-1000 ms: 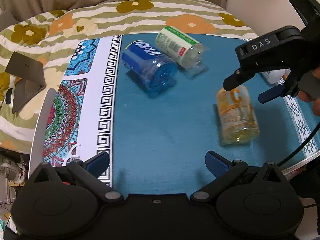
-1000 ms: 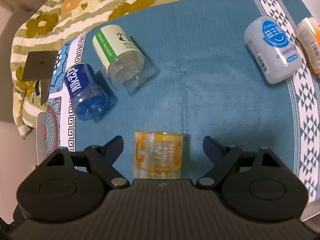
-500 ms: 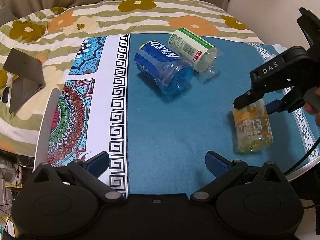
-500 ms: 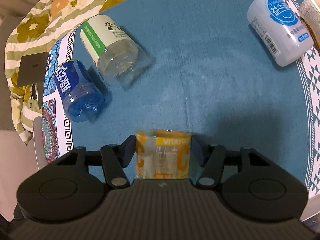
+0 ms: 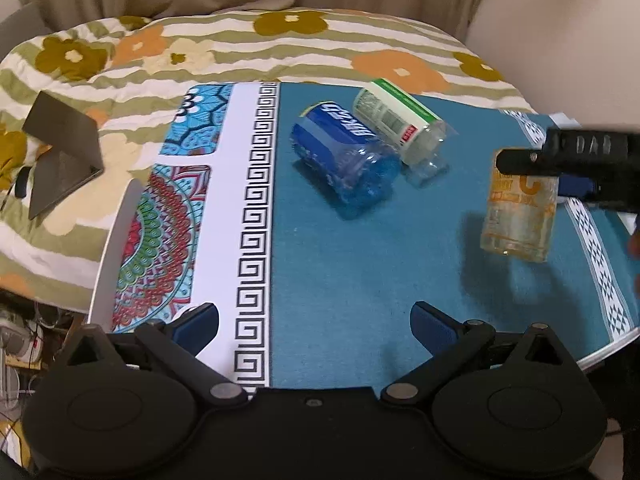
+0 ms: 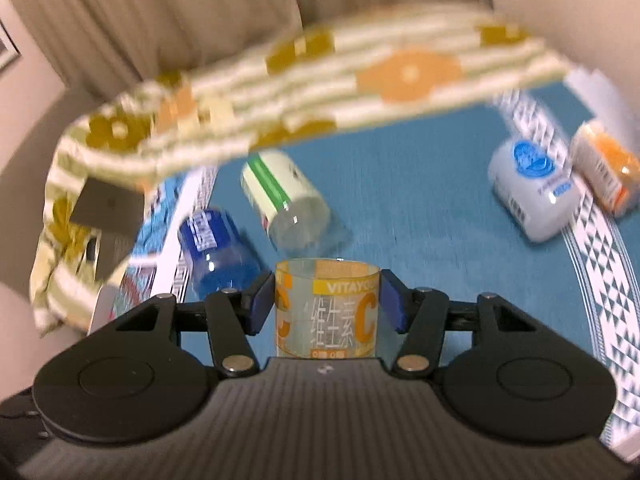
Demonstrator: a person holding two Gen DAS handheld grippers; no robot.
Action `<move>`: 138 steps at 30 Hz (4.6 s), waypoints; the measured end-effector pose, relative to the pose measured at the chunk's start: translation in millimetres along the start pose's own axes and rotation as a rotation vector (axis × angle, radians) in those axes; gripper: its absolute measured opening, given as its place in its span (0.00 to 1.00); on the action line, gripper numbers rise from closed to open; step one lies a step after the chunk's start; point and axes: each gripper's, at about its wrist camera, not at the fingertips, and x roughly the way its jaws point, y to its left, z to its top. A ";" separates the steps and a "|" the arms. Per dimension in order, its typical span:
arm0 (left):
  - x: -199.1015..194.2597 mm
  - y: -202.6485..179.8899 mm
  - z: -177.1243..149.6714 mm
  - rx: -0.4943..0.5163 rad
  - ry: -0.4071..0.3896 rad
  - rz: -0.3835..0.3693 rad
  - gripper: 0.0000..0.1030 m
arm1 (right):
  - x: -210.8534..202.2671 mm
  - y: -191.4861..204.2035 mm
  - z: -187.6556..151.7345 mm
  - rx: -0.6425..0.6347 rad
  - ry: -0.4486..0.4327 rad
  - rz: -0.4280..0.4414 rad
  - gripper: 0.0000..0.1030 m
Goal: Flip cup upright
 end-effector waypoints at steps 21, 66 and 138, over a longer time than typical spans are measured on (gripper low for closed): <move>5.1 -2.0 -20.6 0.040 -0.036 0.081 1.00 | 11.6 19.8 -96.7 -0.247 -0.411 -0.094 0.71; -81.1 -62.6 8.9 0.030 -0.129 0.068 1.00 | -104.5 -13.1 -6.9 -0.224 0.065 -0.210 1.00; -96.5 -93.8 -7.7 0.049 -0.207 0.114 1.00 | -134.8 -57.4 -25.2 -0.157 0.149 -0.238 1.00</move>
